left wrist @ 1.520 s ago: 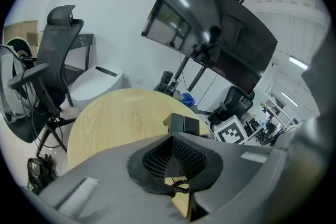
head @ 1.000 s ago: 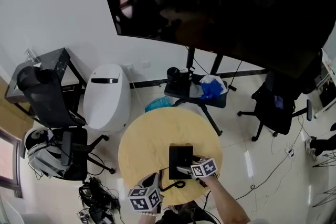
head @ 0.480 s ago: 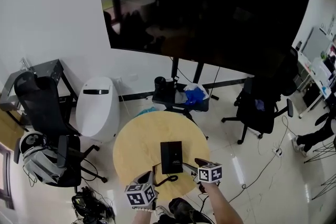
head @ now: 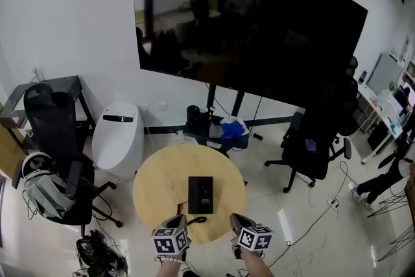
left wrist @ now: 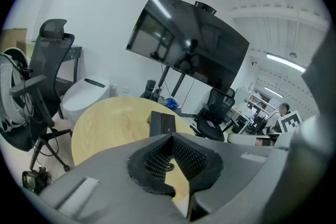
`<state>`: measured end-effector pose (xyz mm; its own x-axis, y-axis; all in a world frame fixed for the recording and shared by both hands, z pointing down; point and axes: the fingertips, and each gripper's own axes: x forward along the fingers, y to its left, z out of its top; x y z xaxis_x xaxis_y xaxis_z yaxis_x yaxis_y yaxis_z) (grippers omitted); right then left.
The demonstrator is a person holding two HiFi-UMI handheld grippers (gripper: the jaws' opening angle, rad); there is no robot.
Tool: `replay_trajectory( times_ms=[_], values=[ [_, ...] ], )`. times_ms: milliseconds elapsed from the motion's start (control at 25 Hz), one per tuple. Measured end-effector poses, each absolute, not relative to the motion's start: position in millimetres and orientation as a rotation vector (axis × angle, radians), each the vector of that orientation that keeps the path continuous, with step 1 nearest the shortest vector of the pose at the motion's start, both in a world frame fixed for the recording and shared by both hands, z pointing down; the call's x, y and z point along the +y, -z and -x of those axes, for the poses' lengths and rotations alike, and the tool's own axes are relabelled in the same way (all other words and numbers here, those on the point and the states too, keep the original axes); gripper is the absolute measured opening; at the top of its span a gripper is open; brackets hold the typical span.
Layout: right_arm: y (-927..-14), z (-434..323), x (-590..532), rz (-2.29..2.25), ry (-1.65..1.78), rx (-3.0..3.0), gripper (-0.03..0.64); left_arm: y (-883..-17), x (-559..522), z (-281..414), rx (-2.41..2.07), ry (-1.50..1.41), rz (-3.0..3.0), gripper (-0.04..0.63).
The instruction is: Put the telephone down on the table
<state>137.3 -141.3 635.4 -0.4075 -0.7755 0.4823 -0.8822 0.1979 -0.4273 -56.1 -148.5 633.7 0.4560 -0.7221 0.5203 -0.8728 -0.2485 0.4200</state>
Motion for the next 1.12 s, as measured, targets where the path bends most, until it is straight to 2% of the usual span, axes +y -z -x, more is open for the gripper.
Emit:
replay_trajectory(
  times_ms=[480, 800, 1120],
  values=[
    [-637.9, -155.4, -20.4, -1.513, -1.049, -2.397, 0.005, -625.0, -32.2, -13.1, -1.338, -0.401, -2.099, -0.009],
    [-622.8, -137.5, 31.8, -1.401, -1.055, -2.502, 0.003, -609.8, 45.3, -4.7, -1.424, -0.387, -2.076, -0.009],
    [-577.7, -127.9, 39.8, -1.404, -0.828, -2.521, 0.011, -581.0, 48.3, 1.9, -1.422, -0.289, -2.127, -0.009]
  ],
)
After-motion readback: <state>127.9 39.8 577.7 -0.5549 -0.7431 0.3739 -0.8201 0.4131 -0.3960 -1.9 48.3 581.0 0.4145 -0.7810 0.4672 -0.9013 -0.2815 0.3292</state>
